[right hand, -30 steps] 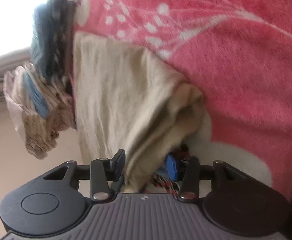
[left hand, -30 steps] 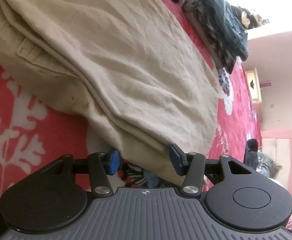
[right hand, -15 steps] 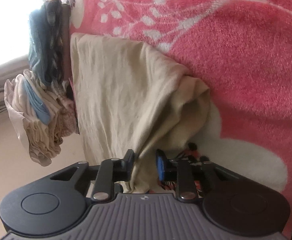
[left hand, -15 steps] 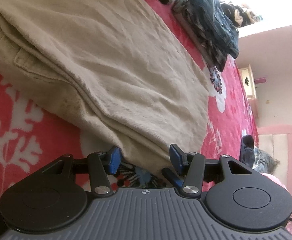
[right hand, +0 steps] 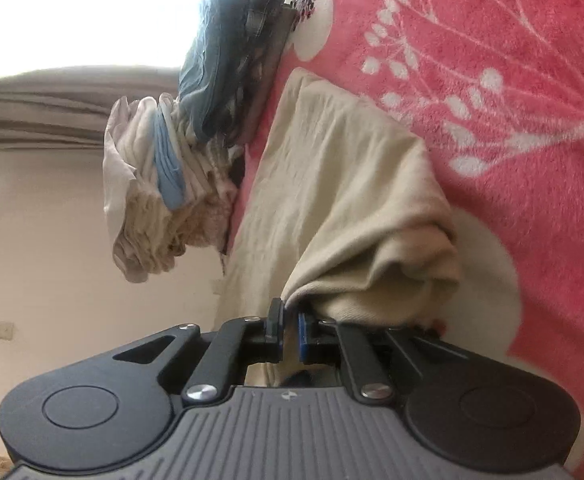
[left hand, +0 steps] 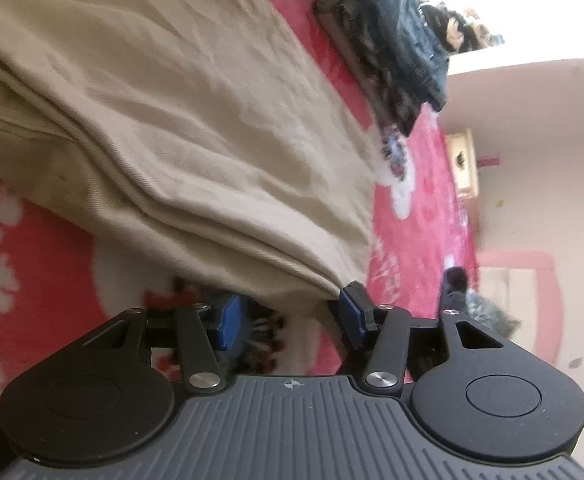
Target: Fold clothes
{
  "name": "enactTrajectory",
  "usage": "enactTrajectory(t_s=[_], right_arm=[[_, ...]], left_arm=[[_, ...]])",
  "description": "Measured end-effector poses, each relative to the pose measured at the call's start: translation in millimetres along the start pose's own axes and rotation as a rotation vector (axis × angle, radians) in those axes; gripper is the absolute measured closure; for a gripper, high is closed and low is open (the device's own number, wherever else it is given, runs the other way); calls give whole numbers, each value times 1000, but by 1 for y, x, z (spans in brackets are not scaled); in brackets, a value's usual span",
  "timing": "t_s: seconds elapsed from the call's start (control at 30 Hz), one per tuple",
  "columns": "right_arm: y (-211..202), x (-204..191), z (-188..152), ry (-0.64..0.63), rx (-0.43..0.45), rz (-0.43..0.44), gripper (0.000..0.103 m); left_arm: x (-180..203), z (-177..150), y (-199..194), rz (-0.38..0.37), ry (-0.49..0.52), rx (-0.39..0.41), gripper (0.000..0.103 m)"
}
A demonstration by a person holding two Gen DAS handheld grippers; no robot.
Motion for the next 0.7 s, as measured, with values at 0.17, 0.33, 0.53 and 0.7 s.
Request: enactTrajectory(t_s=[0.17, 0.33, 0.53, 0.7], right_arm=[[-2, -10, 1, -27, 6, 45, 97], [-1, 6, 0, 82, -30, 18, 91], [9, 16, -7, 186, -81, -18, 64], [9, 17, -19, 265, -107, -17, 54]], left_arm=[[-4, 3, 5, 15, -23, 0, 52], [-11, 16, 9, 9, -85, 67, 53], [-6, 21, 4, -2, -80, 113, 58], [-7, 21, -5, -37, -103, 154, 65]])
Point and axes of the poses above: each gripper's, at about its wrist camera, not at the fingertips, and y roughly the way its jaws point, x to its right, z to its top, the point moved 10 cm from there along y, roughly the way its jaws point, and after that the axes turned 2 degrees about x, right-handed, at the moved point
